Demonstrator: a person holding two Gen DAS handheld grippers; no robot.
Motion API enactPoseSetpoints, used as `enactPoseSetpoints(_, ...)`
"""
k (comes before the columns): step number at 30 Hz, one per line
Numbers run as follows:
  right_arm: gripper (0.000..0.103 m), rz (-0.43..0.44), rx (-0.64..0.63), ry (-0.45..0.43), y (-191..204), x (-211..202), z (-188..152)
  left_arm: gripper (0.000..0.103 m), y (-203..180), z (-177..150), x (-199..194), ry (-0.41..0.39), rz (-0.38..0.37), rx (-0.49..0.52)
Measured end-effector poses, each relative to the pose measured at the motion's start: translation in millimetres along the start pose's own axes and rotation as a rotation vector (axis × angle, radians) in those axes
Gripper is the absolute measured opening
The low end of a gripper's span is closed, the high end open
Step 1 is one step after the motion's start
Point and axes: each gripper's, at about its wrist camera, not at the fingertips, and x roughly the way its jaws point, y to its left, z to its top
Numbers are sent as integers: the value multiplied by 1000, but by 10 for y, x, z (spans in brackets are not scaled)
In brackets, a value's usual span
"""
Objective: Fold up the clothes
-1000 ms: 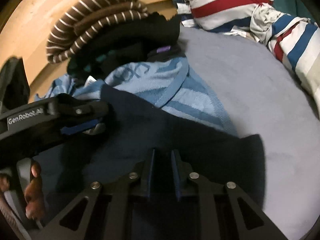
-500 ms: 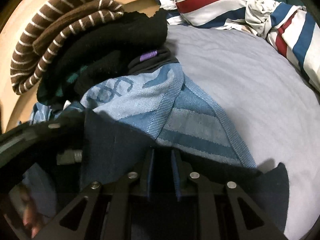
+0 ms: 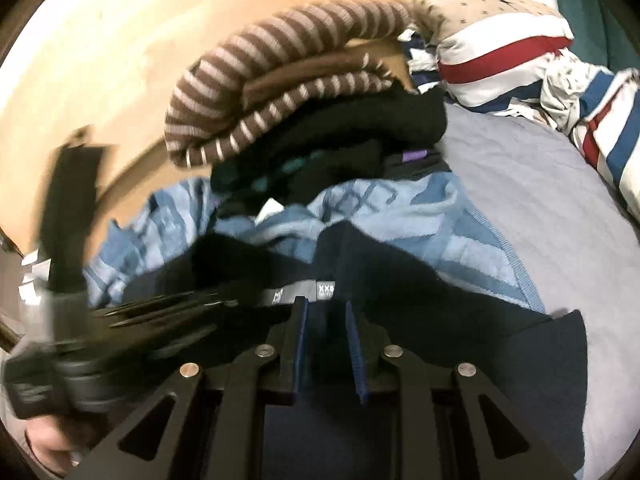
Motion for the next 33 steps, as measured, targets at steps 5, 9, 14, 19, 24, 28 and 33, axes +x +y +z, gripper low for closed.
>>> enactPoseSetpoints(5, 22, -14, 24, 42, -123, 164, -108, 2, 116, 141, 136, -60, 33, -32)
enactPoseSetpoints(9, 22, 18, 45, 38, -259, 261, -135, 2, 185, 193, 148, -89, 21, -38)
enactPoseSetpoints(14, 22, 47, -38, 18, -142, 379, -88, 2, 536, 248, 157, -80, -152, -210)
enactPoseSetpoints(19, 21, 9, -67, 39, -48, 706, 93, 2, 840, 195, 132, -99, -322, -307)
enactPoseSetpoints(24, 14, -1, 44, 49, -237, 933, 239, 2, 884, 152, -44, -140, -326, -252)
enactPoseSetpoints(28, 11, -25, 57, 57, -293, 1047, 312, 2, 884, 124, -232, -134, -348, -179)
enactPoseSetpoints(33, 11, -28, 96, 67, -344, 1083, 407, 2, 794, -20, -403, -62, -328, -163)
